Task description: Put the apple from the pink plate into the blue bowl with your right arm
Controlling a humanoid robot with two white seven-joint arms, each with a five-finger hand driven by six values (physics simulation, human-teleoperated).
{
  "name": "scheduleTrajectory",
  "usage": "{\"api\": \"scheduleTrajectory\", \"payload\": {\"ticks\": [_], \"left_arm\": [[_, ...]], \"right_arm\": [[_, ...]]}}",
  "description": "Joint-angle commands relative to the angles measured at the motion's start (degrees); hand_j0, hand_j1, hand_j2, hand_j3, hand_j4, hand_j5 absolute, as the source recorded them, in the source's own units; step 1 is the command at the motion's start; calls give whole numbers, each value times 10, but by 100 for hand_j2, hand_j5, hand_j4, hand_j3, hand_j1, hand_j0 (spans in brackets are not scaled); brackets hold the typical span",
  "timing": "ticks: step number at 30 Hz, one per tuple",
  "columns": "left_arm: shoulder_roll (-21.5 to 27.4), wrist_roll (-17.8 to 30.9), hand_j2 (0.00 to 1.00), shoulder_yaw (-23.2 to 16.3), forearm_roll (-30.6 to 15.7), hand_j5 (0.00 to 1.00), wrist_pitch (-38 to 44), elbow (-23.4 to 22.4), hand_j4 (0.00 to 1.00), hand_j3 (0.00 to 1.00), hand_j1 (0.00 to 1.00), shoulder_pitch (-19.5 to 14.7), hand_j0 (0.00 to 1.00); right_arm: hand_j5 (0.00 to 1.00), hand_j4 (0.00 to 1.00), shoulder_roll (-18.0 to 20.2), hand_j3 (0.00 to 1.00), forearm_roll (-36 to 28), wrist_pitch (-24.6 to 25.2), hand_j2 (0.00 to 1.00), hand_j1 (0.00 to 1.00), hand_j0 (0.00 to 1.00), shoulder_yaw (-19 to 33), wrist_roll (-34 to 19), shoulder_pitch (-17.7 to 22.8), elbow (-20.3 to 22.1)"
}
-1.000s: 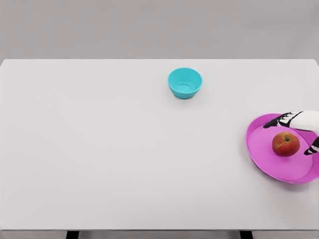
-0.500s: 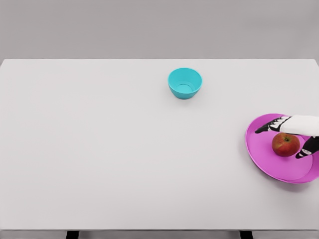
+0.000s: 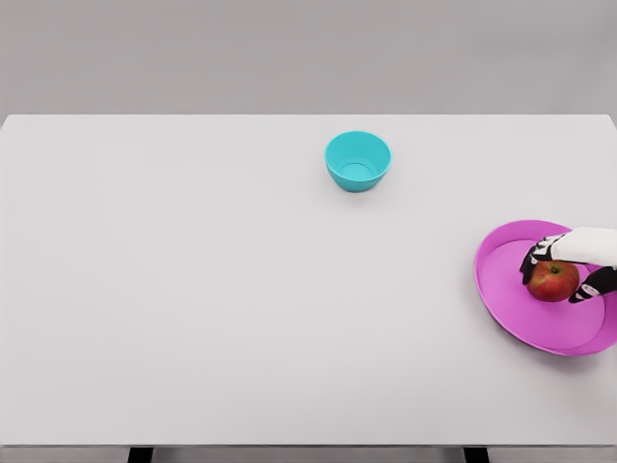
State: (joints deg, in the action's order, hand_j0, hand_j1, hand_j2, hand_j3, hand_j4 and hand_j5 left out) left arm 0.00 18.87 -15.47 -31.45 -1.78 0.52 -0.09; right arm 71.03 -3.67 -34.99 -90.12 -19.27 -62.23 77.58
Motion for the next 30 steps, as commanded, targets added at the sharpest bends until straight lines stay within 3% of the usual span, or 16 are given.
{"api": "scheduleTrajectory", "payload": {"ticks": [1, 6, 11, 14, 18, 21, 30], "left_arm": [[0, -1, 100, 0, 0, 100, 0, 0, 100, 100, 100, 0, 100], [0, 0, 100, 0, 0, 100, -1, 0, 100, 100, 100, 0, 100], [0, 0, 100, 0, 0, 100, 0, 0, 100, 100, 100, 0, 100], [0, 0, 100, 0, 0, 100, -1, 0, 100, 100, 100, 0, 100], [0, 0, 100, 0, 0, 100, 0, 0, 100, 100, 100, 0, 100], [0, 0, 100, 0, 0, 100, 0, 0, 100, 100, 100, 0, 100], [0, 0, 100, 0, 0, 100, 0, 0, 100, 100, 100, 0, 100]], "right_arm": [[40, 40, -1, 40, 2, 0, 40, 40, 40, -1, 0, 0, -1], [35, 35, -2, 35, 7, 0, 35, 35, 35, 4, 1, -1, 0], [36, 36, -20, 36, 6, 0, 36, 36, 36, 67, -18, -8, 20], [36, 36, -65, 36, 5, 0, 36, 36, 36, 74, -31, -42, 20], [36, 36, -128, 36, 2, 0, 36, 36, 36, 137, -61, -44, 17], [36, 36, -177, 36, 2, 28, 36, 36, 36, 165, -64, -44, 6], [36, 36, -294, 36, 6, 34, 36, 36, 36, 218, -63, -49, -104]]}}
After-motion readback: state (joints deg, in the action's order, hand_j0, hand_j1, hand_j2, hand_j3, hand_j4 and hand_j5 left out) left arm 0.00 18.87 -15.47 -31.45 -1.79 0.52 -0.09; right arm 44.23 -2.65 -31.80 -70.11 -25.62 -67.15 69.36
